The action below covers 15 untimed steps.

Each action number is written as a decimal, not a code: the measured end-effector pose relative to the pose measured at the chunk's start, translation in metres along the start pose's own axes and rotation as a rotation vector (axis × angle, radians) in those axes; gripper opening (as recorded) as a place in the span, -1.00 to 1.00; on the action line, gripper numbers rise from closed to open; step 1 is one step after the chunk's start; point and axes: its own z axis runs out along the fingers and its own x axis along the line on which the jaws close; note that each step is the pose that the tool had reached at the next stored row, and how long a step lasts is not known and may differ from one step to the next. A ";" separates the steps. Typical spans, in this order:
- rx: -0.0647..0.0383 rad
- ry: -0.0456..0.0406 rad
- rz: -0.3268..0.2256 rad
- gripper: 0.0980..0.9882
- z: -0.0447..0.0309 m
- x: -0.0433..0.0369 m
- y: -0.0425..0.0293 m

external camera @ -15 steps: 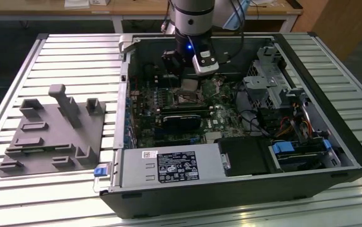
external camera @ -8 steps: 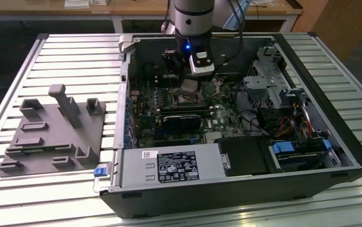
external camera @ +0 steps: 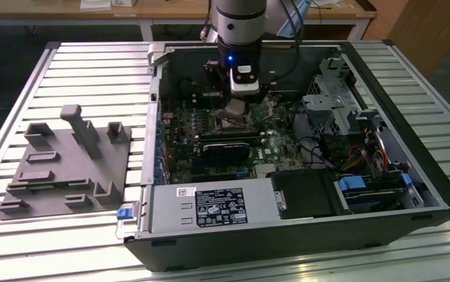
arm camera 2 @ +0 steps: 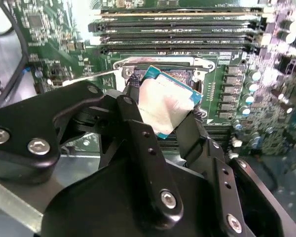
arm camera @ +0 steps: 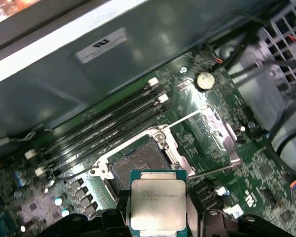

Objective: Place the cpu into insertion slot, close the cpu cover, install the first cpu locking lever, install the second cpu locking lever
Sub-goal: 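Place the cpu into insertion slot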

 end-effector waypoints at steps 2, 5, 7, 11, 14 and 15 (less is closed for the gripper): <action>0.001 -0.0022 0.036 -0.01 0.0002 0.0000 0.0000; 0.003 -0.0057 0.091 -0.01 0.0005 0.0000 0.0000; 0.005 -0.0080 0.127 -0.01 0.0008 0.0000 0.0000; 0.007 -0.0126 0.202 -0.01 0.0012 0.0000 0.0000; 0.010 -0.0160 0.256 -0.01 0.0015 0.0000 -0.0001; 0.010 -0.0171 0.273 -0.01 0.0016 0.0000 -0.0001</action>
